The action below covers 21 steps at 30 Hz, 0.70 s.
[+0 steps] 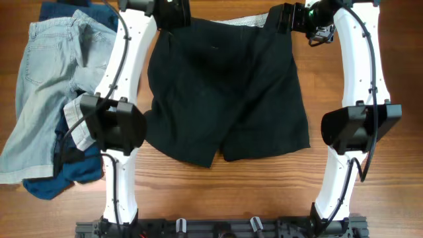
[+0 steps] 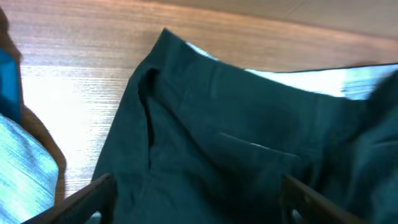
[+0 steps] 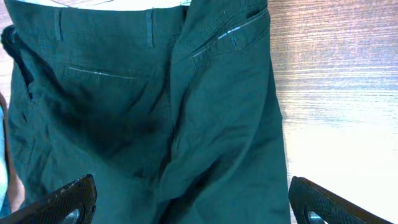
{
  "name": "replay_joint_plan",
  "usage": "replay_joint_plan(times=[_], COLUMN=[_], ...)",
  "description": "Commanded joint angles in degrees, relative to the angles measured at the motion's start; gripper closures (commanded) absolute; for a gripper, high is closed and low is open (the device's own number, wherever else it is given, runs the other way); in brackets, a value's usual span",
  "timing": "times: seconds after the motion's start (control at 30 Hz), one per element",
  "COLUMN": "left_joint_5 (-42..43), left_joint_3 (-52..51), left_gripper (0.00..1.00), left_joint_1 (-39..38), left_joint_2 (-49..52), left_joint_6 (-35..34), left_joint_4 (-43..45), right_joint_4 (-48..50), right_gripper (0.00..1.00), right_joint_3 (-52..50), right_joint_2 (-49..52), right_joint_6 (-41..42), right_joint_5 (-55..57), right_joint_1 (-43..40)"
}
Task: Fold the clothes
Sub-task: 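Release the waistband and smooth the shorts flat with both grippers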
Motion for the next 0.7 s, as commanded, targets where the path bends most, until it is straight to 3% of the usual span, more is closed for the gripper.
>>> replay_joint_plan(times=[0.0,0.1,0.5,0.67], left_joint_5=[-2.89,-3.32,-0.04,-0.02], left_joint_3=[0.24,0.24,0.24,0.24], left_gripper=[0.26,0.36,0.37,0.44], left_joint_1=[0.55,0.50,-0.35,-0.52], left_joint_2=[6.60,8.48,12.63,14.25], left_joint_6=[1.90,2.10,4.92,5.05], left_joint_4=[-0.42,-1.07,0.50,3.37], right_joint_4=[-0.35,-0.48,-1.36,-1.33], right_gripper=[0.00,0.00,0.01,0.00], right_joint_3=[0.15,0.15,0.15,0.15], right_joint_2=[-1.09,-1.09,-1.09,-1.09], right_joint_6=[0.83,0.83,0.22,0.17], right_joint_5=[-1.20,-1.20,-1.16,-0.96], right_joint_1=[-0.02,-0.02,-0.02,-0.02])
